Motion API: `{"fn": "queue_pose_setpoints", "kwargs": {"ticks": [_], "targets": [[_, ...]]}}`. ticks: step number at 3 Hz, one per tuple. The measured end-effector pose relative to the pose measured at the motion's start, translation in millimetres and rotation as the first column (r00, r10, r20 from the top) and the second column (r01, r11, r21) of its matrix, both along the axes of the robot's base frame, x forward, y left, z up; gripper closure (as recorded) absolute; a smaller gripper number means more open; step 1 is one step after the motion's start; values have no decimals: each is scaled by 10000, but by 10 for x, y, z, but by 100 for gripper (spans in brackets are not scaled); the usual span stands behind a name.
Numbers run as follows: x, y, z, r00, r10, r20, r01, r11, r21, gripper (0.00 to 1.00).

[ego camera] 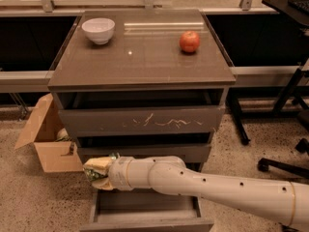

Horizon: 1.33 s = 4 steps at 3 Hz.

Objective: Pick green can from bottom drawer and place on counter

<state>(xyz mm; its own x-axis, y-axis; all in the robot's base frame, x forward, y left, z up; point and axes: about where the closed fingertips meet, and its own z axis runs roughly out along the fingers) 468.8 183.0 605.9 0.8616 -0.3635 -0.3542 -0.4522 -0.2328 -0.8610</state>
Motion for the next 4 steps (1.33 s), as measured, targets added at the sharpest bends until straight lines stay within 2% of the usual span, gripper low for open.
{"fn": "queue_pose_setpoints", "kwargs": {"ticks": [1, 2, 3, 4], "targets": [[-105, -157, 866, 9882, -186, 1522, 81, 9976, 688, 100], [-105, -157, 866, 9882, -186, 1522, 81, 9976, 688, 100], [45, -249, 1407, 9780, -115, 2081, -172, 9906, 1356, 100], [236, -358, 2024, 9636, -45, 2674, -447, 9831, 1774, 100]]}}
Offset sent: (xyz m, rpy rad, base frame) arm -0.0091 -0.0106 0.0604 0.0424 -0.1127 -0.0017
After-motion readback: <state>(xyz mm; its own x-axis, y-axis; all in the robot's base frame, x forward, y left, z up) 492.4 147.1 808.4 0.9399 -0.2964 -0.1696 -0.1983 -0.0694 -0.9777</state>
